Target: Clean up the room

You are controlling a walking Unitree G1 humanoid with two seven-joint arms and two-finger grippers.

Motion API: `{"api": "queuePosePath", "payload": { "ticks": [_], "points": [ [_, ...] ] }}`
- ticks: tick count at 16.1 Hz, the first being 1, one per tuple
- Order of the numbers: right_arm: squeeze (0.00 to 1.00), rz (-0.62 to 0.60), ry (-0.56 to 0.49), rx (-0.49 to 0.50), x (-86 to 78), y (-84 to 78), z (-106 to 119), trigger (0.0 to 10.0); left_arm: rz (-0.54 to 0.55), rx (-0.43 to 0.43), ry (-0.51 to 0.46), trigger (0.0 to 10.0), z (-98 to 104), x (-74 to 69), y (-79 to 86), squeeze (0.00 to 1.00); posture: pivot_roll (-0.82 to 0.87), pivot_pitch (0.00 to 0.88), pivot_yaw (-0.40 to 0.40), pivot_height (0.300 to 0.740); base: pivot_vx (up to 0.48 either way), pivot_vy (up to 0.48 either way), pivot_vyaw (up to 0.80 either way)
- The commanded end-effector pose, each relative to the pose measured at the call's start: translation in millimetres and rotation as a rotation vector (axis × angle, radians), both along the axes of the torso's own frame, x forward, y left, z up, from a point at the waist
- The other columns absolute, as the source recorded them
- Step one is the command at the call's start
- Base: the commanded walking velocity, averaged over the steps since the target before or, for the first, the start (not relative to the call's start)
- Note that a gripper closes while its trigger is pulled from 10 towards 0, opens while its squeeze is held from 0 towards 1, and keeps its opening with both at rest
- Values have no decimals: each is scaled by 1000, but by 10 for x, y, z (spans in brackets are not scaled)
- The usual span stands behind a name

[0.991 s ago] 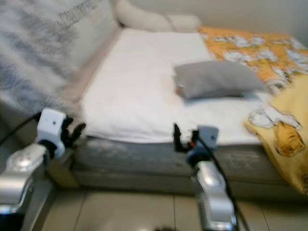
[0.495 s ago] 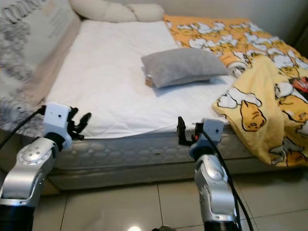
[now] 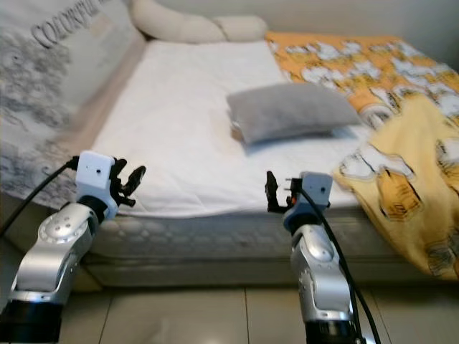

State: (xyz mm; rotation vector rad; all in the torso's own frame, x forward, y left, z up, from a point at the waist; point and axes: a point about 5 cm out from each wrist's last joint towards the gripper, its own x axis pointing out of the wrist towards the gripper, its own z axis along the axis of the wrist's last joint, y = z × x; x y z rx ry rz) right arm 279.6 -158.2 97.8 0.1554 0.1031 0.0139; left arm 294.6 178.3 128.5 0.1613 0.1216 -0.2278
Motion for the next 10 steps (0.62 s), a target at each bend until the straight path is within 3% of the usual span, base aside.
{"api": "queuePosePath", "payload": {
  "ticks": [1,2,10],
  "points": [
    [0,14,-10,4,26,51,37,10000,17,10,1,10000,9,4,51,0,47,0,-29,740,386,0,-800],
    [0,14,-9,-3,28,48,36,10000,19,11,1,10000,5,6,56,0,46,0,-27,740,382,0,-719],
    [0,71,0,-10,39,76,42,10000,34,19,3,10000,-5,16,69,0,46,0,-27,740,386,0,0]
  ]
}}
